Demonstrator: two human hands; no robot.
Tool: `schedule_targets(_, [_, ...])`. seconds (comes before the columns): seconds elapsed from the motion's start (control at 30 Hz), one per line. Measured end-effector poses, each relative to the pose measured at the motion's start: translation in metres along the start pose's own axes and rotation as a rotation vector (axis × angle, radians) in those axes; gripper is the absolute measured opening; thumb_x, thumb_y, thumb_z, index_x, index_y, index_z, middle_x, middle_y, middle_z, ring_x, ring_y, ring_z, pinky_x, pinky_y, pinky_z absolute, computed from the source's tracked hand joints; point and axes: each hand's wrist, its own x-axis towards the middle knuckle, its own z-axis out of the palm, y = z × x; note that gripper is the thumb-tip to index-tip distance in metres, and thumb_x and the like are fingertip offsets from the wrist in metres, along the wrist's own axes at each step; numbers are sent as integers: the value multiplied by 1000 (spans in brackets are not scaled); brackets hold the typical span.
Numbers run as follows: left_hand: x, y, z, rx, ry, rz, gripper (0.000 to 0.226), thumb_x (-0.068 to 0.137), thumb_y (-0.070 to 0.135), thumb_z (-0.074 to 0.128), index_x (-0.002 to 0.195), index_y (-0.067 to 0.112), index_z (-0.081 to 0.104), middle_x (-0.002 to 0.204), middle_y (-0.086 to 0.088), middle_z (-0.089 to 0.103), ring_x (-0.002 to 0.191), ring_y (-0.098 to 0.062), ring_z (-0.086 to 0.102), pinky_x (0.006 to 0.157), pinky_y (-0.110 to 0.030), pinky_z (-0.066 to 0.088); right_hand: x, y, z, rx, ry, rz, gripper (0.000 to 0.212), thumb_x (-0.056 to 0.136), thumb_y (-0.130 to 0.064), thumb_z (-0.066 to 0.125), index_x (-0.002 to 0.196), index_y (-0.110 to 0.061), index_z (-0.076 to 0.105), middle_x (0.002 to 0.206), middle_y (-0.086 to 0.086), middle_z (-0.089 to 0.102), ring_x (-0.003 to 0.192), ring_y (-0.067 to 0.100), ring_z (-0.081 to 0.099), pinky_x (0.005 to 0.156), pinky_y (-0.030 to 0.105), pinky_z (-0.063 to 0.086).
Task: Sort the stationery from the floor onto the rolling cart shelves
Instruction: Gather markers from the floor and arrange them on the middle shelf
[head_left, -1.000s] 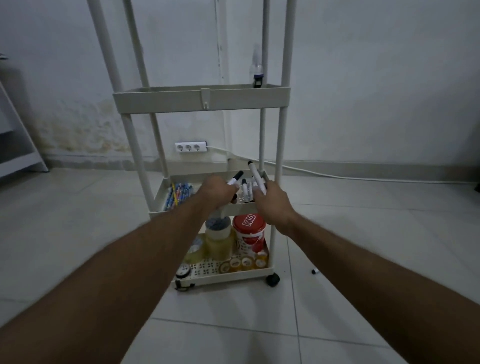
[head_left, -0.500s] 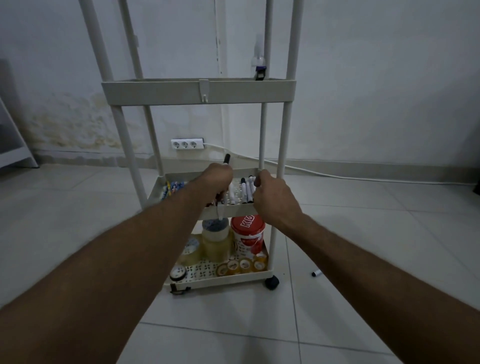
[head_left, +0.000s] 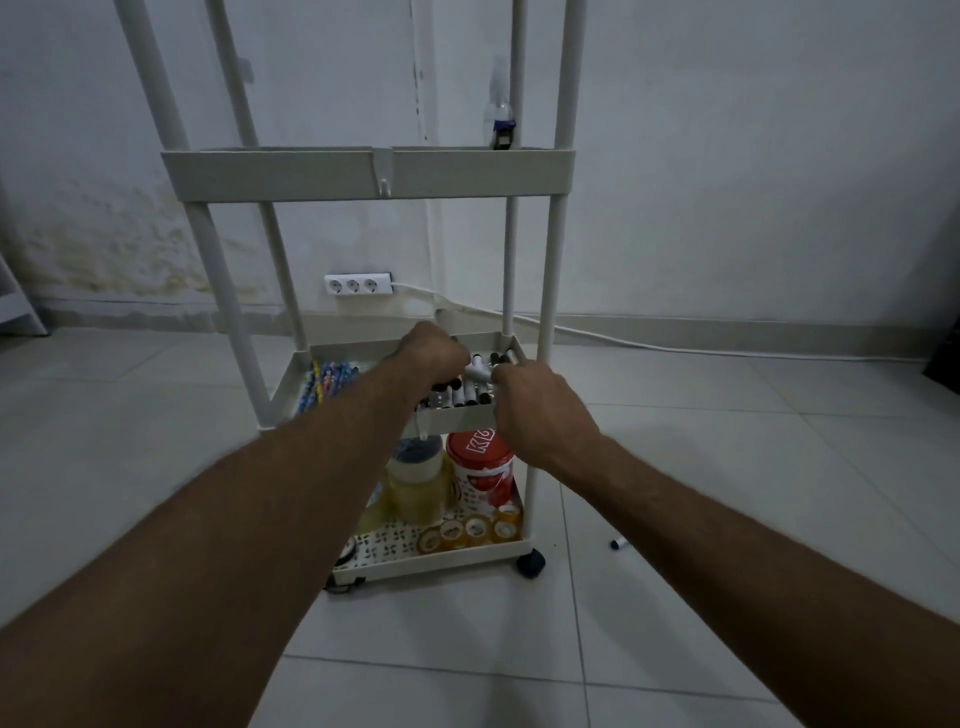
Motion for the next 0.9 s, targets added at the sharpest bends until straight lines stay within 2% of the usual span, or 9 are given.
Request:
schedule_targets(0.1, [-2,5,1,51,-64,49,17,90,11,62,94,-3,73,94,-23,74,77,-32,72,74,-37,59,-17,9,-1,76,43,-79,27,98,-14,57,124,-16,63,110,8,64,83,19,63,75,35,59])
schedule_targets(0.2, [-6,8,-4,139,-58,126,21,95,13,58,103,-1,72,100,-21,73,72,-26,61,63,-33,48,-35,20,-11,111,57,-154,22,100,-17,54,119,-13,64,120,6,61,86,14,62,76,28,57])
schedule_targets(0.27, [-8,5,-6,156,-64,154,23,96,11,57,109,0,72,107,-21,72,76,-25,61,65,-34,50,-46,33,-19,135,62,-169,18,99,-17,54,112,-12,65,115,4,61,83,12,60,75,27,56])
schedule_targets(0.37, [-13,-1,-5,162,-84,196,25,94,11,59,113,5,73,112,-14,72,91,-25,68,81,-40,58,-62,66,-18,109,61,-139,13,96,-10,56,103,-12,66,103,2,63,78,13,58,71,30,55])
schedule_targets(0.43, [-17,-7,0,179,-70,255,25,92,15,62,116,12,72,107,-9,71,89,-22,66,76,-36,56,-72,96,-7,84,51,-78,14,94,-8,56,101,-13,67,98,3,64,79,18,60,70,35,54])
schedule_targets(0.5, [-17,-15,6,189,-40,313,36,92,24,63,128,18,64,120,-6,67,95,-19,62,71,-31,49,-81,126,13,71,-22,22,17,94,-9,55,103,-13,68,98,4,66,86,22,63,75,38,53])
schedule_targets(0.63, [-8,-23,18,220,-56,366,48,98,46,54,144,32,50,146,-6,51,119,-24,55,88,-28,41,-97,164,64,83,-298,212,30,101,-17,49,126,-15,64,122,7,64,107,24,61,89,37,53])
schedule_targets(0.8, [0,-30,35,238,-50,365,40,98,54,44,131,37,59,132,-4,62,111,-23,58,96,-42,51,-106,192,132,81,-506,375,40,101,-17,49,140,-16,54,143,12,53,126,26,55,105,37,46])
schedule_targets(0.9, [3,-35,41,306,-5,376,43,93,60,41,128,40,56,129,-4,63,113,-27,58,94,-48,52,-114,207,162,24,-521,458,39,98,-12,47,136,-11,55,135,19,55,122,33,56,100,39,48])
